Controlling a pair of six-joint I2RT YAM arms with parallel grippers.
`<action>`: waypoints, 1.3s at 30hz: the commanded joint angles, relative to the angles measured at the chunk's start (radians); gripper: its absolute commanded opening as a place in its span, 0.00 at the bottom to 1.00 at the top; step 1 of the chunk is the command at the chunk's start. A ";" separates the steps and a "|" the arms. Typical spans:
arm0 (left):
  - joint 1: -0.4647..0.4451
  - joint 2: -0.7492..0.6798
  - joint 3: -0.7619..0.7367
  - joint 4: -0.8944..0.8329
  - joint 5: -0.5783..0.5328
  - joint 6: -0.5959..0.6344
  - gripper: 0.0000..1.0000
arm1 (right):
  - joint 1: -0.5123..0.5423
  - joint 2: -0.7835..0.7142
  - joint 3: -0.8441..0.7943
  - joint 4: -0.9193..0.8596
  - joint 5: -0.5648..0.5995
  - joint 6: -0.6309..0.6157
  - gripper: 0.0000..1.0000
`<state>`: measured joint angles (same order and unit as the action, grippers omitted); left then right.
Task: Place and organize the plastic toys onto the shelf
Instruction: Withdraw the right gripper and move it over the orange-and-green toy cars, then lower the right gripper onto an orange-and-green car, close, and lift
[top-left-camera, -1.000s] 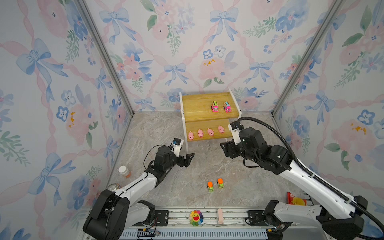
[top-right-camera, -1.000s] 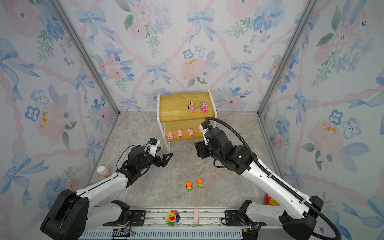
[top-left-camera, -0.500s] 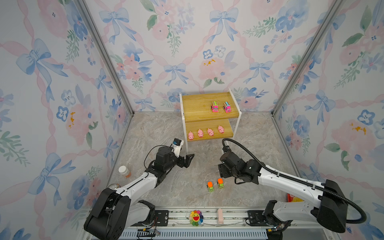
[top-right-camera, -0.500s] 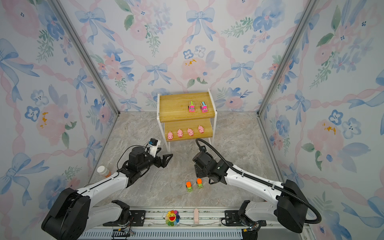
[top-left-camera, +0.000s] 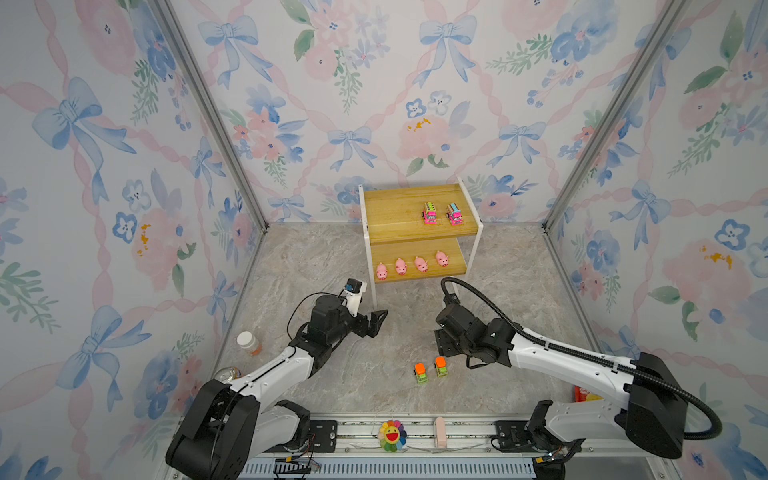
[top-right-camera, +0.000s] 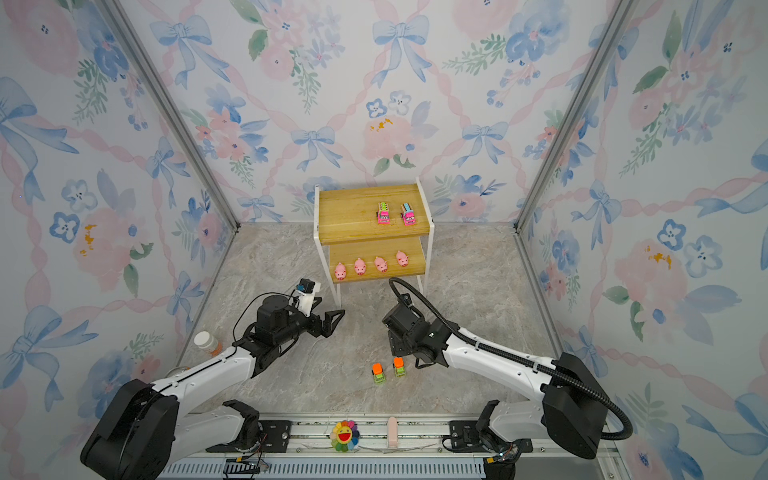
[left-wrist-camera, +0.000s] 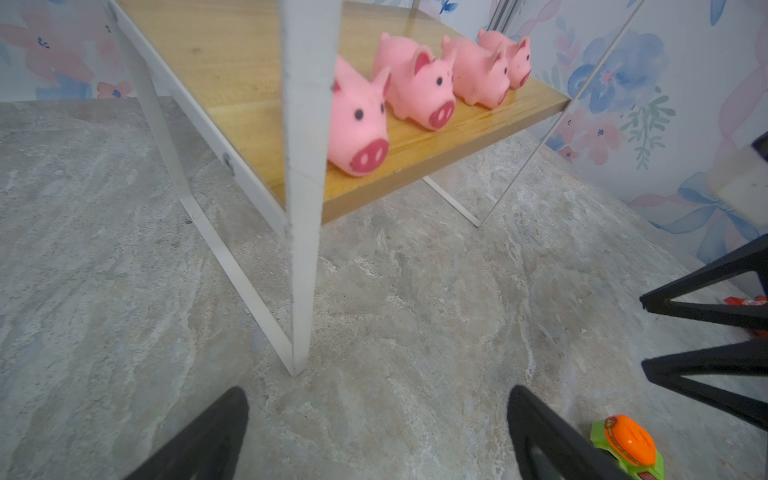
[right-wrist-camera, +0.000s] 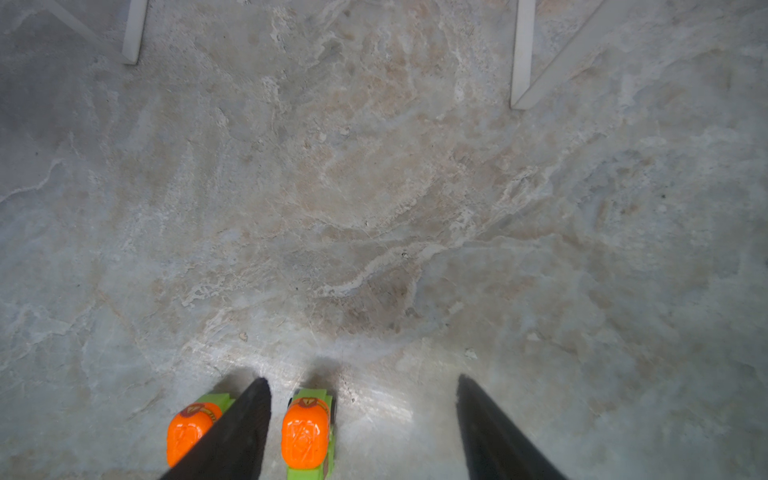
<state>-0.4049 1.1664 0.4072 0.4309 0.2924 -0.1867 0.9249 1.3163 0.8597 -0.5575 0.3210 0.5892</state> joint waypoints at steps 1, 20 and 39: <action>0.006 -0.013 -0.010 -0.010 0.005 -0.001 0.98 | 0.000 0.014 -0.023 0.025 -0.024 0.016 0.71; 0.007 -0.049 -0.049 -0.010 -0.004 -0.017 0.98 | 0.139 0.073 -0.077 -0.025 -0.142 0.134 0.57; 0.008 -0.039 -0.048 -0.010 -0.006 -0.019 0.98 | 0.138 0.190 -0.071 0.006 -0.172 0.132 0.39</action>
<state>-0.4049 1.1328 0.3702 0.4198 0.2920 -0.1883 1.0611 1.4967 0.7895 -0.5446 0.1558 0.7151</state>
